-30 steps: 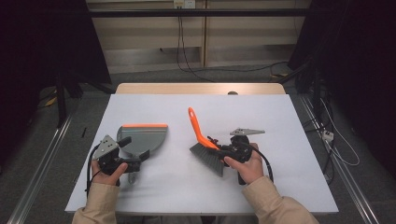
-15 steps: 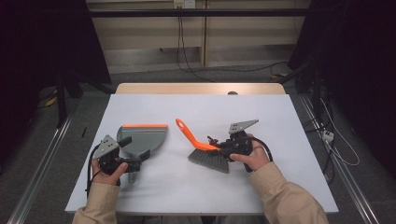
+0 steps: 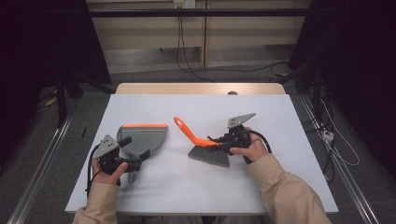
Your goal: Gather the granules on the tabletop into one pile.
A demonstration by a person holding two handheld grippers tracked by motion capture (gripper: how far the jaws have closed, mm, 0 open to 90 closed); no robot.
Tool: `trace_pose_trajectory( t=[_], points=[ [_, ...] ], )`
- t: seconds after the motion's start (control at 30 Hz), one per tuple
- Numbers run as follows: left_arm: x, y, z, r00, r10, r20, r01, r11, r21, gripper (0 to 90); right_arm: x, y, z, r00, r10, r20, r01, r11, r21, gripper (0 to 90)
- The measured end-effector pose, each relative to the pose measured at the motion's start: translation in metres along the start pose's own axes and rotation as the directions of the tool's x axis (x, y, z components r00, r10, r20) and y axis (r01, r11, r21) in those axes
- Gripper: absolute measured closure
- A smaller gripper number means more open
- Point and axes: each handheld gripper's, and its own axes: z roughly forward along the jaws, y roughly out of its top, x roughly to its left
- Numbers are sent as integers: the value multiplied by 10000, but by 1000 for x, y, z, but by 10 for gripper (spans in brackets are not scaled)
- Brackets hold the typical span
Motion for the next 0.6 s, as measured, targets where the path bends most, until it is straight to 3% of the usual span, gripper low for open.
trace_pose_trajectory(
  t=[0.23, 0.6],
  points=[
    [0, 0, 0, 10000, -14, -37, 14, 10000, 2, 54, -3, 5, 1, 9991, -374, 185, 374, 9993, 24, 711],
    [-1, 0, 1, 10000, -46, -18, 46, 10000, 34, 54, 2, 10, 1, 9997, -242, -27, 242, 9997, 63, 713]
  ],
)
